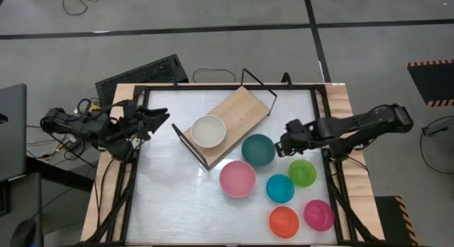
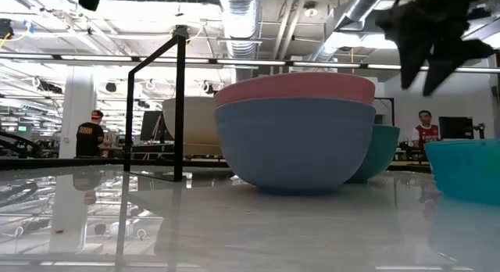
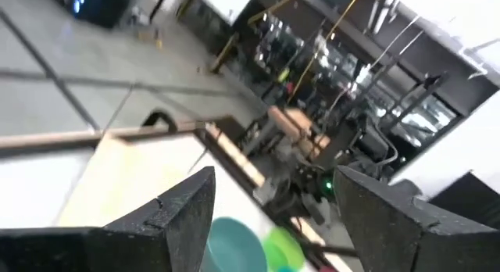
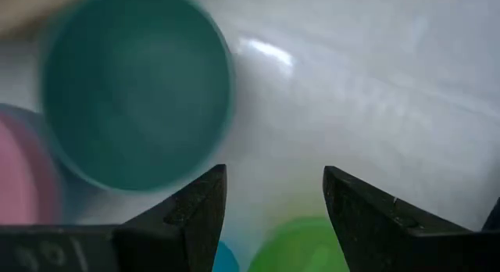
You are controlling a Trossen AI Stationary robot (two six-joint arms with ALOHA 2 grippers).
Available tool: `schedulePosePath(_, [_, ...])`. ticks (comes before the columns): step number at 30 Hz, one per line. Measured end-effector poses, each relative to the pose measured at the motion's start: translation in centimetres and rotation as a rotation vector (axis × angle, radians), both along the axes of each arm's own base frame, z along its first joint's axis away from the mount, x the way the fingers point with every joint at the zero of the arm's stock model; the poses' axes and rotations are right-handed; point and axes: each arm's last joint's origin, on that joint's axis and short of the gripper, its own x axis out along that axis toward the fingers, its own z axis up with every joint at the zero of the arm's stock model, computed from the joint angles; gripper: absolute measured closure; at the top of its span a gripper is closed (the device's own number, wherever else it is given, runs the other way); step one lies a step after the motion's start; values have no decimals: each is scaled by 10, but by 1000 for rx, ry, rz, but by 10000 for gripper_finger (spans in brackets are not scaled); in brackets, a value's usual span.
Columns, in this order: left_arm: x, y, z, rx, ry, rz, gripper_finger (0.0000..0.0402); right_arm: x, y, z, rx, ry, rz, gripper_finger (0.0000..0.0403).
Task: Place and stack bowls onto a shelf
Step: Stack the dark green bowl on top of the white bowl on the shelf
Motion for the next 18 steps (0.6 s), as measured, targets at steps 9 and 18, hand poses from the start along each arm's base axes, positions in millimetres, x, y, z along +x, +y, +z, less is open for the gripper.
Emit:
schedulePosePath(9, [2,4,-13,-74,87,-37,157,32,-4,-22,-10,-8,19,162])
schedulePosePath(18, [2,6,-16,-66,127,-20,157,49,-9,-50,15,110,3,166])
